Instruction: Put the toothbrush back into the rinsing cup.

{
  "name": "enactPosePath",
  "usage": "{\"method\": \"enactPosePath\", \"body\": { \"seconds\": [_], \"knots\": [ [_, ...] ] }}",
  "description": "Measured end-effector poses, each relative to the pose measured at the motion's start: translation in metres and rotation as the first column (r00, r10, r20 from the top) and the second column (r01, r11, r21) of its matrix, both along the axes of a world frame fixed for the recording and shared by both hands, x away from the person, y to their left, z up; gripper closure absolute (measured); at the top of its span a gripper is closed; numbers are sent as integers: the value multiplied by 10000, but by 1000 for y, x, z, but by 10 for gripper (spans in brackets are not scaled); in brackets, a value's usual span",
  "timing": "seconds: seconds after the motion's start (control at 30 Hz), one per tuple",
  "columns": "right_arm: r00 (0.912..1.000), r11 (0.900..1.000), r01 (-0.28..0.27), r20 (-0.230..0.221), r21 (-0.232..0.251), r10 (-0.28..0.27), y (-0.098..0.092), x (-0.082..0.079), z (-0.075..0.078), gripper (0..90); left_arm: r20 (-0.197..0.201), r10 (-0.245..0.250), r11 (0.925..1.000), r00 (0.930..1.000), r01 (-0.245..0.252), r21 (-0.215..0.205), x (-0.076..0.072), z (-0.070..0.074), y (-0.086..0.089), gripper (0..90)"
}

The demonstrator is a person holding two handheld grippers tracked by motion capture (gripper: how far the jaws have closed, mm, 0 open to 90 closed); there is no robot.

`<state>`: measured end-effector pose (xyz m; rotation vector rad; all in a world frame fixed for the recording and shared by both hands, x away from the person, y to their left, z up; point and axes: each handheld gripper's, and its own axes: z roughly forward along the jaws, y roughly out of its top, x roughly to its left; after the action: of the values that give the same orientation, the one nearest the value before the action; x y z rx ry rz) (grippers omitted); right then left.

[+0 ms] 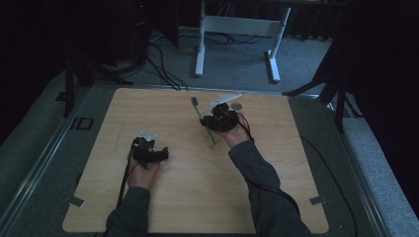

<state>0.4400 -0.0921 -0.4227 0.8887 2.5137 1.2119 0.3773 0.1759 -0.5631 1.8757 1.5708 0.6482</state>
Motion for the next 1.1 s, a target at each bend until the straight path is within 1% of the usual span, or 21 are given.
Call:
{"method": "enactPosePath", "body": {
  "seconds": [0.33,0.5,0.63,1.0,1.1],
  "knots": [
    [9999,9999,97,80,143,-98,-1,0,1,787,-2,0,10000,10000,0,1,0,0,0,178],
    [9998,9993,179,118,325,-183,-2,1,0,788,-2,0,10000,10000,0,1,0,0,0,179],
    [9997,9985,240,40,487,-243,-2,1,0,787,-1,0,10000,10000,0,2,0,0,0,179],
    [9986,9964,398,318,749,-423,-4,1,4,788,-2,-1,10000,10000,1,2,0,0,0,178],
    [9978,9953,448,456,858,-488,-5,1,5,788,-2,0,10000,10000,0,5,0,0,0,179]
  ]
}}
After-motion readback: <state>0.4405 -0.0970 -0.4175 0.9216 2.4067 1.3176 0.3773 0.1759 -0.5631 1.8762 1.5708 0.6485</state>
